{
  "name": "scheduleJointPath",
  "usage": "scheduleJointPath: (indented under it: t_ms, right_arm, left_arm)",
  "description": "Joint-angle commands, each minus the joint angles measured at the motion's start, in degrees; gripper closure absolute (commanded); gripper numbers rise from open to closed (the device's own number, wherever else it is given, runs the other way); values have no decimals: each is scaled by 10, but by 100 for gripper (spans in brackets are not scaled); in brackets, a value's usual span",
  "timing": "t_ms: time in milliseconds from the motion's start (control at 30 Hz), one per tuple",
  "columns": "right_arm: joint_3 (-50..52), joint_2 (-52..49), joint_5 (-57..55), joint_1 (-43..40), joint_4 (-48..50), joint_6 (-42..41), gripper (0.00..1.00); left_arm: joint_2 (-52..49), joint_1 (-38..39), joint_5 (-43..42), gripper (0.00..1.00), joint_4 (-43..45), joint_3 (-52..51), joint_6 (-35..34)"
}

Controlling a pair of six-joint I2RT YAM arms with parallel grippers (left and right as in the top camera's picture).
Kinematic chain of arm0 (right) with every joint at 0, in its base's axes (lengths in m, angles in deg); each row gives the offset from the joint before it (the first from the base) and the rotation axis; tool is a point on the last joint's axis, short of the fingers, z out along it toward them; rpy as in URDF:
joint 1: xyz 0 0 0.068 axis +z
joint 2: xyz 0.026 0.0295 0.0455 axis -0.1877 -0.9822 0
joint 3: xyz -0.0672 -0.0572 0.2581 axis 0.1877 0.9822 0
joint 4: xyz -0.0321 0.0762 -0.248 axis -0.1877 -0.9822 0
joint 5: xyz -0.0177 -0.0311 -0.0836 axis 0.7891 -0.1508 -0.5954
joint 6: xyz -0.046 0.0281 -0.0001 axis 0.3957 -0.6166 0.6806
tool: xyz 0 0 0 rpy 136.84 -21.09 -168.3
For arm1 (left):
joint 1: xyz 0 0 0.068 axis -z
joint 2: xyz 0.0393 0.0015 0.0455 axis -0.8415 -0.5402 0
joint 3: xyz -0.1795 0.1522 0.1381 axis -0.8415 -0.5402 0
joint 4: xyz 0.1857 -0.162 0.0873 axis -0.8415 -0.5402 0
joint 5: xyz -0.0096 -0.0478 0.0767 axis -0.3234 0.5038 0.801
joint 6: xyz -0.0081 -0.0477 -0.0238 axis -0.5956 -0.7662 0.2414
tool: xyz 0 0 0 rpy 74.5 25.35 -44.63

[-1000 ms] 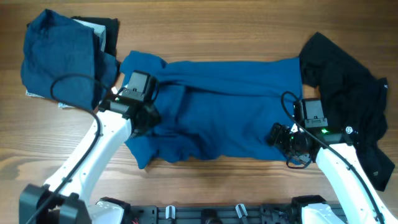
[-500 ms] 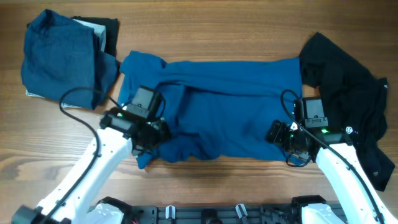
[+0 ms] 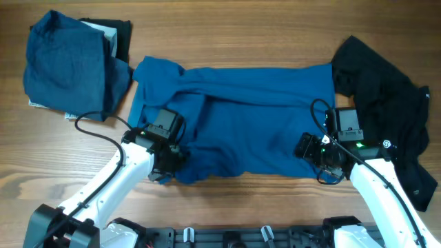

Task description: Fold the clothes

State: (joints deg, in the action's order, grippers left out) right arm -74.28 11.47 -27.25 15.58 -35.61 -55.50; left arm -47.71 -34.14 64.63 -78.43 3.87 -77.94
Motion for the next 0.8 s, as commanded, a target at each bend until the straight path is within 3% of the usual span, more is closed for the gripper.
scheduleJointPath:
  t_ms: [0,100,233,333,567,600,633,700,767]
  right_arm:
    - [0,-2,-10,3,3,9,11]
    - [0,-2,-10,3,4,16,11]
    - [0,-2,-10,3,3,21,11]
    - [0,-2,-10,3,4,20,11]
    - [0,-2,-4,3,1,20,11]
    - [0,-2,-4,3,1,20,11]
    - [0,-2,-4,3,1,20,11]
    - [0,-2,-4,3,1,21,11]
    - [0,-2,-4,3,1,21,11]
  left_arm:
    - [-3,2,17,96,9,14,5]
    - [-1,2,28,96,-9,64,39]
    - [-1,2,107,96,-26,131,65]
    - [-1,1,160,96,12,144,67]
    - [-45,-17,190,96,99,144,91]
    - [-61,-20,196,90,112,144,92]
    - [-71,-21,197,65,121,144,91]
    - [-99,-25,200,0,141,144,92]
    - [-115,-30,201,0,148,144,103]
